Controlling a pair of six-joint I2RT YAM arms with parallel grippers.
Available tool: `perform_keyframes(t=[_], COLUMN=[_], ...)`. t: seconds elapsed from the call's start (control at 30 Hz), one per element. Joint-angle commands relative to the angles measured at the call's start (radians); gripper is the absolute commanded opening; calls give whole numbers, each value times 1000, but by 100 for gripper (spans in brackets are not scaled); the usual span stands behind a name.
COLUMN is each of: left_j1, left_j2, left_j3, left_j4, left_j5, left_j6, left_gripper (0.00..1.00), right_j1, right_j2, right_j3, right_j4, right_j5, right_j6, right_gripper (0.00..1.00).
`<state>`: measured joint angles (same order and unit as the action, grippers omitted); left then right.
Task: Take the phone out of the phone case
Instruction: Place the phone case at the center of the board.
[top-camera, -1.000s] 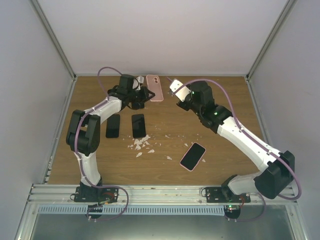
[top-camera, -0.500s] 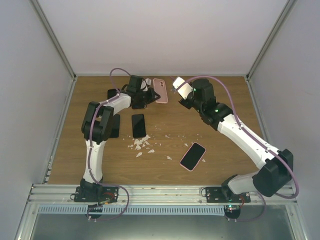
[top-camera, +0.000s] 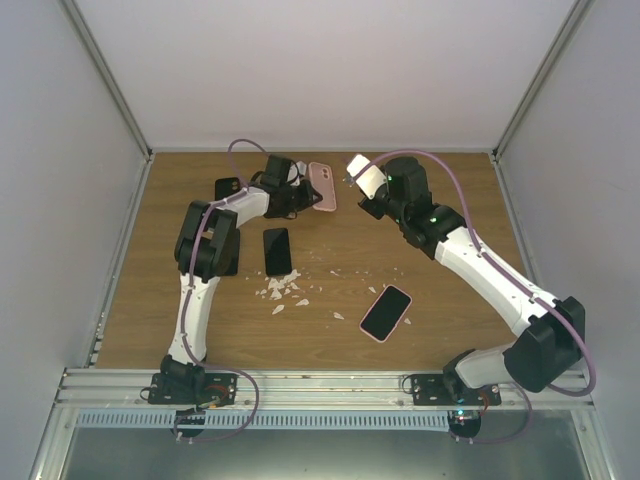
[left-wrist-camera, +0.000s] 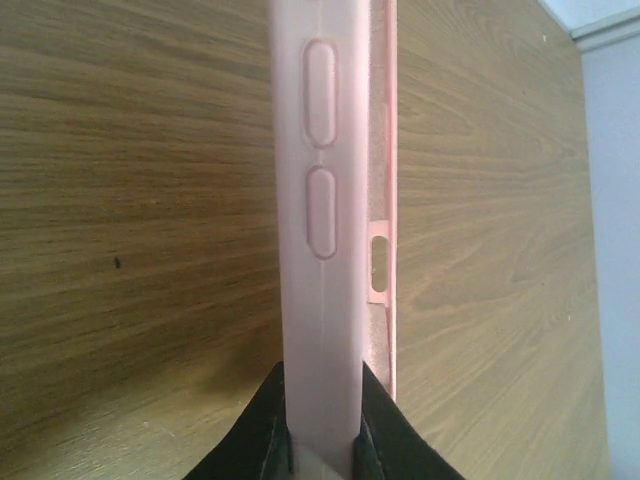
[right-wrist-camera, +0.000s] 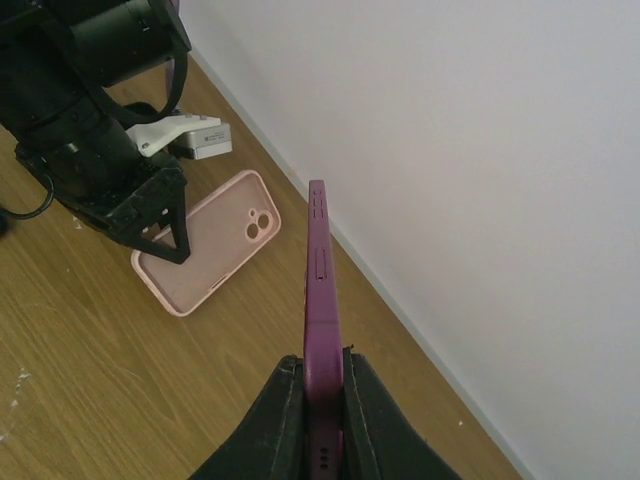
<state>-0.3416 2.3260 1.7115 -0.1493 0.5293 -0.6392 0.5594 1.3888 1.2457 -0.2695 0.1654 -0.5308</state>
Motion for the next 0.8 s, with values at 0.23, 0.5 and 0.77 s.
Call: perform_keyframes(t=[0.23,0.5,0.77], left_j1=[-13,-16,-15], left_j2=[-9,-118,-295], left_j3=[42,-18,-80], left_j4=[-14,-36,-34], left_j5=[-71,-135,-140], left_j6=[46,47,52], left_gripper=[48,63,71], right_j1=[-10,-10,-10], right_j2=[9,-5,-35], right_j3=[56,53,39], right_j4=[49,49,53], right_j5=[-20,-25,-38], right_j6=[17,13,-18], right_gripper=[0,0,0])
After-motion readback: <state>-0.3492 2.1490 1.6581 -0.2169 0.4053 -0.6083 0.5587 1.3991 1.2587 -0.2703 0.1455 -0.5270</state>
